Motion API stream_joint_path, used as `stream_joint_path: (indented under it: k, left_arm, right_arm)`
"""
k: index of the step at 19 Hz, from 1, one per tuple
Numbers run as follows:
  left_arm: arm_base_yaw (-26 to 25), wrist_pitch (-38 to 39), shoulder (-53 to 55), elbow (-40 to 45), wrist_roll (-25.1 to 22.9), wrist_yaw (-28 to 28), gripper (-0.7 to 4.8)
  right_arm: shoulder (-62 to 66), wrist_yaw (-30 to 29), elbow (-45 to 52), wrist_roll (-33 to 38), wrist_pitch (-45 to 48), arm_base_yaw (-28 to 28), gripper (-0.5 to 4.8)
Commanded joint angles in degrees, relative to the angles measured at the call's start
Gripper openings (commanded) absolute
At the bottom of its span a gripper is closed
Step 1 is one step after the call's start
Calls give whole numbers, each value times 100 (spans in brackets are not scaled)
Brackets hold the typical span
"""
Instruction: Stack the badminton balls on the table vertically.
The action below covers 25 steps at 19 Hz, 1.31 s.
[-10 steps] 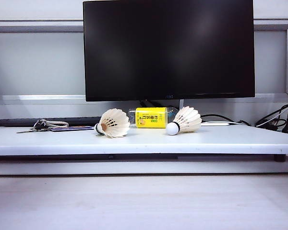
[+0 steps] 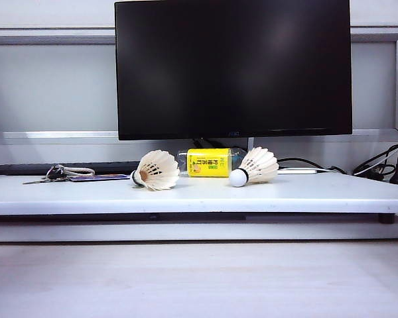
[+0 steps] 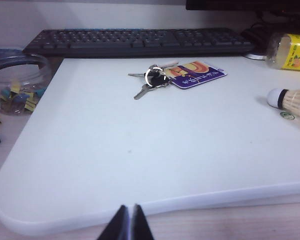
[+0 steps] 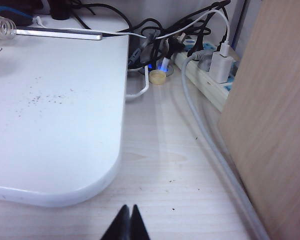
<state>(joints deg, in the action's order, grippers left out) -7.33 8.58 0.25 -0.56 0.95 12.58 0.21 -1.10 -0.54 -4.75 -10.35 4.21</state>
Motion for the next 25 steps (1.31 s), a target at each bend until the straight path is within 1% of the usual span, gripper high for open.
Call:
stream_joint_path:
  k: [1, 9, 11, 13, 15, 17, 19, 20, 21, 22, 23, 24, 25]
  left_arm:
    - [-2, 72, -20, 22, -7, 13, 25]
    - [-2, -13, -20, 22, -4, 20, 25]
    - [-2, -98, -20, 22, -4, 221, 25]
    - [-2, -101, -20, 22, 11, 269, 25]
    - [0, -96, -20, 22, 140, 308, 25]
    - [0, -96, -20, 28, 144, 474, 25]
    - [0, -101, -20, 28, 190, 490, 25]
    - [-2, -96, -20, 28, 575, 562, 25]
    - [0, -96, -20, 28, 837, 599, 25]
    - [0, -98, -20, 28, 1434, 721, 25]
    - [0, -94, -20, 28, 1742, 717, 25]
    - [0, -94, -20, 28, 2144, 717, 25]
    - [0, -94, -20, 28, 2299, 719, 25]
  right_arm:
    - [-9, -9, 0, 26, -7, -4, -5]
    - [-11, -17, 0, 31, -7, -4, -5]
    - [-9, -44, 0, 35, -7, -4, -5]
    - [-11, -57, 0, 70, -7, -4, -5]
    - [-9, -57, 0, 74, -7, -4, -5]
    - [-9, -57, 0, 313, -7, -4, -5]
    - [-9, -57, 0, 828, -7, -4, -5]
    - [-9, -57, 0, 1161, -7, -4, -5]
    - [-9, -57, 0, 1333, -9, -4, -5]
    - [-9, -61, 0, 1816, -9, -4, -5]
    - [-9, -61, 0, 2116, -9, -4, -5]
    - [-9, -87, 0, 2597, -11, -7, -5]
    - [-9, -164, 0, 2826, -11, -4, -5]
